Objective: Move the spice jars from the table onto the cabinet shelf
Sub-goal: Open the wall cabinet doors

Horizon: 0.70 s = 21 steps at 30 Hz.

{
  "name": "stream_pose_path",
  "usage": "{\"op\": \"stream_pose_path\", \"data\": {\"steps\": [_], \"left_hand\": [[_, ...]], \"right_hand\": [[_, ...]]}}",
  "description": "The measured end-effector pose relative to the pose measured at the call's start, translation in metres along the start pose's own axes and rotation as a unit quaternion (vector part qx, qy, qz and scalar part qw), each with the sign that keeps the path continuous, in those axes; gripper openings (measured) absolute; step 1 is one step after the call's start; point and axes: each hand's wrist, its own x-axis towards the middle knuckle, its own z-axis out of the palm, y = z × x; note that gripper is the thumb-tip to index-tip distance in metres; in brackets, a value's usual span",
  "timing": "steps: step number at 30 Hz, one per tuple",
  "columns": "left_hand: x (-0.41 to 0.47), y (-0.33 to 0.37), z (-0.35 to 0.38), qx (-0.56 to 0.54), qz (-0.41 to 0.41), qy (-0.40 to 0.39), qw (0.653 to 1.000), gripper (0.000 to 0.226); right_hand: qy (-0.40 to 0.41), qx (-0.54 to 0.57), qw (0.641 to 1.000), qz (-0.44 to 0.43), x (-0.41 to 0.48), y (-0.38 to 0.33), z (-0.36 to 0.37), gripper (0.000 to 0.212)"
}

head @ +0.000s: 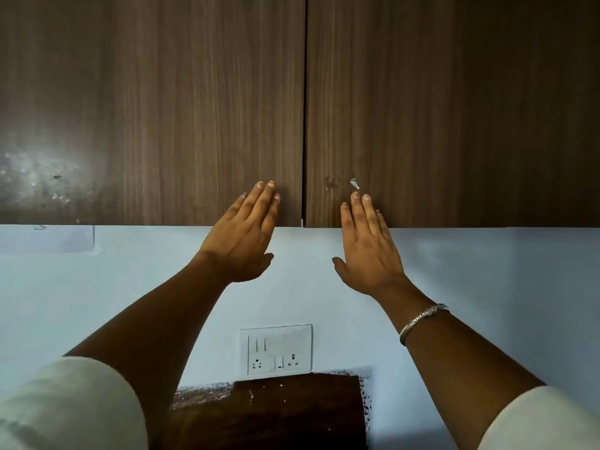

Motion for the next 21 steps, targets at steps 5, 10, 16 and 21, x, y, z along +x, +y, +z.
{"op": "stream_pose_path", "data": {"steps": [5, 10, 16, 21], "left_hand": [[0.038, 0.019, 0.014, 0.014, 0.009, 0.034, 0.999, 0.088], [0.056, 0.029, 0.024, 0.034, -0.025, 0.065, 0.997, 0.08], [0.064, 0.036, 0.03, 0.03, -0.054, 0.11, 0.992, 0.075], [0.066, 0.037, 0.023, 0.015, -0.059, 0.121, 0.991, 0.072]], "right_hand": [[0.039, -0.017, 0.999, 0.006, 0.018, 0.009, 0.016, 0.094], [0.101, -0.057, 0.993, -0.021, 0.035, 0.02, 0.03, 0.098], [0.173, -0.061, 0.982, -0.045, 0.05, 0.013, 0.042, 0.098], [0.186, -0.063, 0.976, -0.089, 0.055, 0.004, 0.038, 0.083]]}}
